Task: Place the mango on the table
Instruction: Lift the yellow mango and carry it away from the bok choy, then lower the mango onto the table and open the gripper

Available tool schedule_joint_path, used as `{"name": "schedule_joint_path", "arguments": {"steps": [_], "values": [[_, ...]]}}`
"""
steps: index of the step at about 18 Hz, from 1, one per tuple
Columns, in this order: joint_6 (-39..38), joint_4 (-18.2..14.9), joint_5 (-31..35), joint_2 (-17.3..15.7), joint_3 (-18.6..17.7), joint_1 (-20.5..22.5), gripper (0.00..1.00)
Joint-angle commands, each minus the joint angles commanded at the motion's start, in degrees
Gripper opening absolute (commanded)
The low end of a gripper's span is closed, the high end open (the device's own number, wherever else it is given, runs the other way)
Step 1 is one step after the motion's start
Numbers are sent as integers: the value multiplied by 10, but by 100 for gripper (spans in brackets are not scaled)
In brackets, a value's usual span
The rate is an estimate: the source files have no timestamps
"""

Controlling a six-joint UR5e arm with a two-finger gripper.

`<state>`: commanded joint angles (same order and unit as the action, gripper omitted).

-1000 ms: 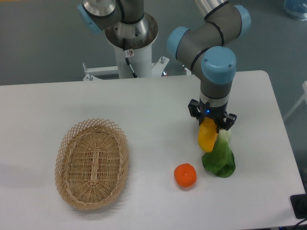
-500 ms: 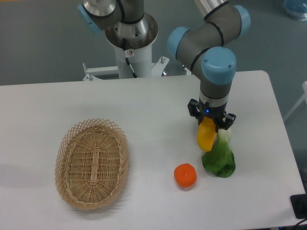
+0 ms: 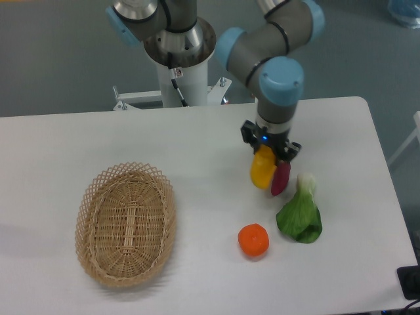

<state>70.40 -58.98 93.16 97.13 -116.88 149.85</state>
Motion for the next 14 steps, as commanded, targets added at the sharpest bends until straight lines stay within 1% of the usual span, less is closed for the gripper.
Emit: {"name": "schedule_joint_path", "arguments": {"steps": [5,8,9,10,11,12,13,14], "values": [[22,4,12,-25,-57,-7,28],[22,35,12,-25,-78,-22,31],[21,39,12,-24,-79,-24,34],[21,39,12,-22,-79,-24,39],[22,39,12,-22,-79,-24,49],[22,39,12,-21,-79,-24,62],[21,39,12,-19,-78,-24,72],[21,39,11,-19,-78,-25,89]]}}
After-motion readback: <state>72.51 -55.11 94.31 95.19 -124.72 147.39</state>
